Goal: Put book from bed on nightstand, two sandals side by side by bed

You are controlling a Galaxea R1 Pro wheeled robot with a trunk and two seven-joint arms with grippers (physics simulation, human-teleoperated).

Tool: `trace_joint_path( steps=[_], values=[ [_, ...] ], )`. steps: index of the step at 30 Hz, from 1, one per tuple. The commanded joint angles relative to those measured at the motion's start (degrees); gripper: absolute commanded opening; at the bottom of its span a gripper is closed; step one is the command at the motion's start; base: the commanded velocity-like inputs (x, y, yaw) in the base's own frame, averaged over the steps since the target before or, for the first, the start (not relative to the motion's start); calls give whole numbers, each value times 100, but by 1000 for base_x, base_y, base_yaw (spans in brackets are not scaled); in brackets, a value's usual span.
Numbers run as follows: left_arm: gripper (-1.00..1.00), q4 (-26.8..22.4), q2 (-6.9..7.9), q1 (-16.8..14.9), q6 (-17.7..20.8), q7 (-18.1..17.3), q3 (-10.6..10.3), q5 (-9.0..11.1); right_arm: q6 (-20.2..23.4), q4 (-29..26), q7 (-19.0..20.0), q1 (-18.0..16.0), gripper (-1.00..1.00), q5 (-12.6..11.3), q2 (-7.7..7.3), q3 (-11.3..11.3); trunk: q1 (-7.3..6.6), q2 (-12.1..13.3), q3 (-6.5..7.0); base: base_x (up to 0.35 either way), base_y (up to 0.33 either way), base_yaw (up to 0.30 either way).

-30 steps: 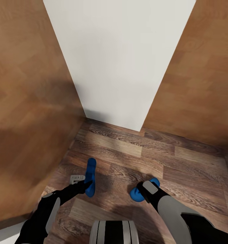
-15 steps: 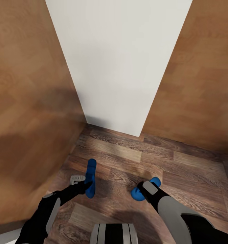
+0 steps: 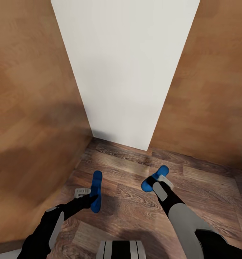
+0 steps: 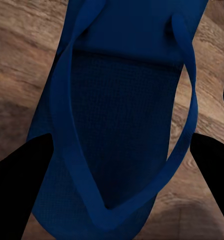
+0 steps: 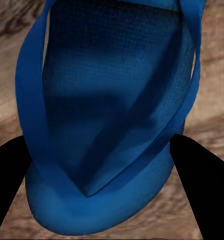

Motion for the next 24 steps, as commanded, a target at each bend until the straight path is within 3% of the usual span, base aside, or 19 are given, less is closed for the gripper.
trace_joint_path(
  steps=[1,4,11,14,16,18,19,21,22,24],
  values=[
    [-100,15,-2,-2,51,-14,14,41,126,-3,197,1,-100,2,2,-16,-3,0,19,0,0,0],
    [-100,55,-2,-2,51,-13,11,36,563,28,708,9,-100,72,2,-16,-11,4,85,0,0,0],
    [-100,66,5,-2,51,-16,14,32,1224,21,887,7,-100,426,2,-9,-29,14,240,0,0,0],
    [-100,66,6,-2,52,-16,16,32,1493,29,1388,4,-100,449,2,-8,-37,18,307,0,0,0],
    [-100,66,6,-2,56,-14,11,32,1722,53,1981,6,-100,459,-48,-7,-42,20,351,0,0,0],
    [-100,66,5,-2,58,-15,10,32,1854,63,2389,6,-100,518,-174,-7,-47,23,396,0,0,0],
    [-100,70,6,-2,59,-14,9,32,1941,75,2881,7,-100,725,-359,-7,-50,24,418,0,0,0],
    [-100,73,6,-2,59,-13,8,32,1979,202,3526,5,-100,1144,-536,-10,-55,27,462,0,0,0],
    [-100,74,3,-2,59,-13,8,32,1988,376,3958,8,-100,1427,-698,-13,-57,28,484,0,0,0],
    [-100,81,0,-2,59,-13,5,32,1991,610,4566,8,-100,1763,-950,-12,-62,31,528,0,0,0]
  ],
)
